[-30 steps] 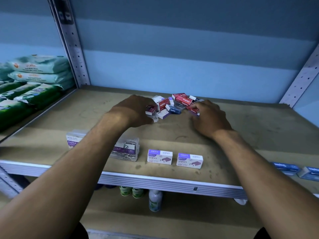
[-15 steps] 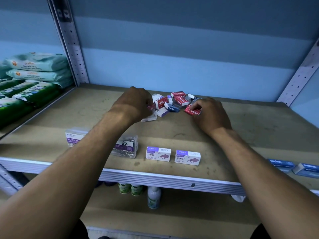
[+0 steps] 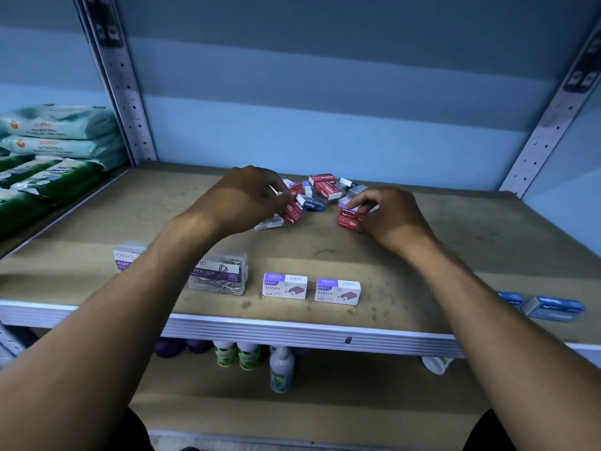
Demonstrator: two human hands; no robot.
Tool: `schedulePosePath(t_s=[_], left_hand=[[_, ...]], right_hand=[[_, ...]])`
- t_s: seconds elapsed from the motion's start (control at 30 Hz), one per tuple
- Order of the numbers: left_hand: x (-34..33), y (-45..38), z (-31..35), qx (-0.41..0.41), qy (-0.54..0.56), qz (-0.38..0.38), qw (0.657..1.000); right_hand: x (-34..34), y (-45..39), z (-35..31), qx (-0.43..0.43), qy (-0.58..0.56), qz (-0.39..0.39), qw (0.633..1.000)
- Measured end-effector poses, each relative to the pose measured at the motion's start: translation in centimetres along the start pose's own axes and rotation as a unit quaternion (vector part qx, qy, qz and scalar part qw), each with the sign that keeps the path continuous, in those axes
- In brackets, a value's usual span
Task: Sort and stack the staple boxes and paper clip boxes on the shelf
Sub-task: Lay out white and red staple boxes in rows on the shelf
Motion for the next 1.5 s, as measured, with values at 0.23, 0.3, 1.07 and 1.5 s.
schedulePosePath(t_s=[0.23,0.3,1.07,1.5], left_hand=[[-0.8,1.1,0.3,0.014,0.091,-0.069,0.993],[-1.0,1.3,0.4,0.023,0.125,-0.09,0.988],[-3.8,1.6,2.4,-0.122,-0.058,-0.058,0.989],[-4.3,1.7,2.7,-0.157,-0.112,-0.062,0.979]], right_hand=[[0.4,1.3,-2.1,0.021,-0.043,-0.058,0.997],[0.4,1.6,-2.3,0.018,-0.062,-0.071,0.995],[0.3,2.8,-2.8,0.006,-0.06,-0.135,0.989],[0.4,3.0,-2.8,0.001,-0.048,-0.156,0.987]])
Point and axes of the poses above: each hand's wrist, its own y-axis away from the middle knuckle, its own x-axis out of the back of the hand, z = x × y, the point moved 6 cm from there along -y, towards the middle knuckle, and after that the axes turned 13 degrees about x, right-handed, at the moved point
